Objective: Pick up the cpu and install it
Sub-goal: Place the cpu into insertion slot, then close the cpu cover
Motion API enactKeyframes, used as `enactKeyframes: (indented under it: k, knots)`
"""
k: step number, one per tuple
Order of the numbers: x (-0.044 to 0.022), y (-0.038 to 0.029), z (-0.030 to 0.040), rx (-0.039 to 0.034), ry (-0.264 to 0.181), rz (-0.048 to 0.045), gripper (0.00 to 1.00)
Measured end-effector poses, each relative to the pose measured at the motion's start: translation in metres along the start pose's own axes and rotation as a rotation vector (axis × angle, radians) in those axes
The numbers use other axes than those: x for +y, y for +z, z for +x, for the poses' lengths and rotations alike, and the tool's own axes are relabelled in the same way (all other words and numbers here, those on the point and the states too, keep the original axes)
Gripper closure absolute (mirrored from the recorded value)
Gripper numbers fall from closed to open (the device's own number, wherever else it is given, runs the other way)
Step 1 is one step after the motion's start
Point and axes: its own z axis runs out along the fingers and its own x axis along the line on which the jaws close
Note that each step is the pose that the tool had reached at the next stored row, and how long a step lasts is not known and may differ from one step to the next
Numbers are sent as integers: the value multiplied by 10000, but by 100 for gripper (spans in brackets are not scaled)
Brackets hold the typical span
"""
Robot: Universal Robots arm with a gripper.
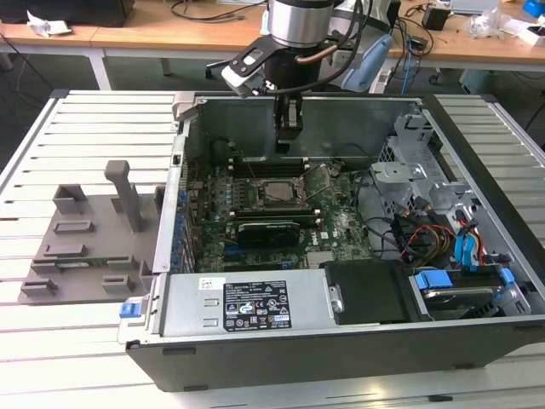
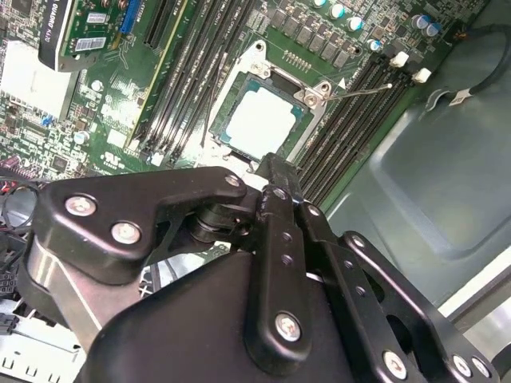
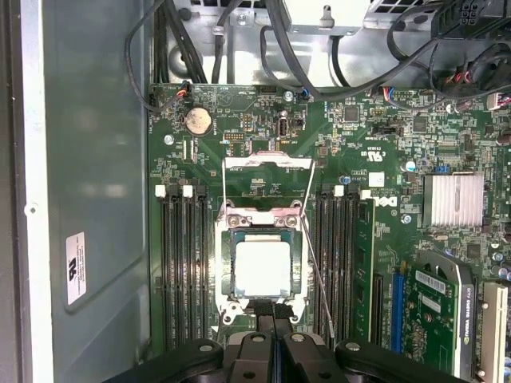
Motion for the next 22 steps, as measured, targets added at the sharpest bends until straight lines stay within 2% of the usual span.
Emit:
enactKeyframes:
  k: [6,12,13,16,20,22]
  knots:
    - [2,-1,0,-1,-14,0,89]
    - [56,0,0,-6,-151,-7,89]
    - [74,1,0,-5,-156,-8,89]
    - [184,7,0,-7,-182,-1,89]
    - [273,7,0,-8,-189,2,89]
    - [343,7,0,-10,-193,7,89]
